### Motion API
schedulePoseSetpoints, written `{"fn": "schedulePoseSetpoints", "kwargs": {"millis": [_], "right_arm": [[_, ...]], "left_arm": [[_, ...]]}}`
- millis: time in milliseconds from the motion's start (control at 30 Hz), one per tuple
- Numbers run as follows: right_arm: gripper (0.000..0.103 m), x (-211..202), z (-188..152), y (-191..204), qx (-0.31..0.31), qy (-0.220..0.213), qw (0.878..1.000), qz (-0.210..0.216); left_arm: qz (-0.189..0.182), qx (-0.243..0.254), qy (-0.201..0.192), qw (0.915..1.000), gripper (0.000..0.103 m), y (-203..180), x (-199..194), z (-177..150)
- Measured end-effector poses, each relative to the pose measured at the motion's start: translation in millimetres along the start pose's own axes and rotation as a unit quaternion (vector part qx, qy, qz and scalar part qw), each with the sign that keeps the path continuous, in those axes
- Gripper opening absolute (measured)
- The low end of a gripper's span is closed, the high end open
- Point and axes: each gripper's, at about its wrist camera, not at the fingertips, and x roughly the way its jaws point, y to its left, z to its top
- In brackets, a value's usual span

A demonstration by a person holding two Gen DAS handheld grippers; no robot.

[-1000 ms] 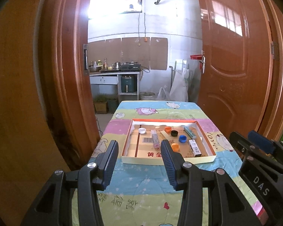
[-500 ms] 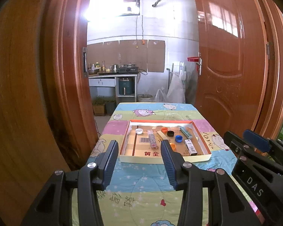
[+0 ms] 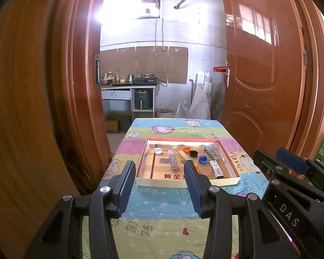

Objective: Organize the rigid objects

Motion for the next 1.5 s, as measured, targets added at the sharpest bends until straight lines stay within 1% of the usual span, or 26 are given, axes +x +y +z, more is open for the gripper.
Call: {"fn": "schedulePoseSetpoints", "kwargs": {"millis": [267, 833, 1500], "right_arm": [[0.044, -2, 1, 2, 0.001, -0.001, 1.0, 0.001], [0.044, -3, 1, 6, 0.0, 0.001, 1.0, 0.004], [0.044, -2, 1, 6, 0.0, 0.001, 1.0, 0.004]], "left_arm": [[-0.002, -0.003, -0.001, 1.0, 0.047, 1, -1, 0], [0.001, -0.004, 0.0, 1.0, 0.047, -10, -5, -1], [0.001, -0.004, 0.002, 1.0, 0.047, -8, -7, -1]]}}
